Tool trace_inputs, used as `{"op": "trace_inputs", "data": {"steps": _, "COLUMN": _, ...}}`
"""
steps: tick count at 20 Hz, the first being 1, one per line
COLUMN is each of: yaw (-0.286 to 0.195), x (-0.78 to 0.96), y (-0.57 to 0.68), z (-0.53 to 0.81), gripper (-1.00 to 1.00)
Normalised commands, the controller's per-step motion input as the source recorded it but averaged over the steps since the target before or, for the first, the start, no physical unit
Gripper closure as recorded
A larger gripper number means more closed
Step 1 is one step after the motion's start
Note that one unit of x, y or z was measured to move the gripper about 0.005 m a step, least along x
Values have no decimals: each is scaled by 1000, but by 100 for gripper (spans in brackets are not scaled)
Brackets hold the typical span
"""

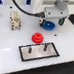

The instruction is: Insert the blue gear onto the right peg, followed by the red gear

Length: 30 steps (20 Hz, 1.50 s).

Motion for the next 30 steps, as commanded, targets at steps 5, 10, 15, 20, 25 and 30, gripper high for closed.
{"op": "trace_inputs", "data": {"steps": 5, "yaw": 0, "x": -341, "y": -68, "z": -261, "gripper": 100}}
{"op": "trace_inputs", "data": {"steps": 10, "yaw": 0, "x": -103, "y": 0, "z": 0, "gripper": 100}}
{"op": "trace_inputs", "data": {"steps": 15, "yaw": 0, "x": -188, "y": -16, "z": -83, "gripper": 100}}
{"op": "trace_inputs", "data": {"steps": 20, "yaw": 0, "x": 177, "y": -1, "z": 355, "gripper": 100}}
{"op": "trace_inputs", "data": {"steps": 25, "yaw": 0, "x": 543, "y": -58, "z": 560, "gripper": 100}}
{"op": "trace_inputs", "data": {"steps": 30, "yaw": 0, "x": 634, "y": -110, "z": 480, "gripper": 100}}
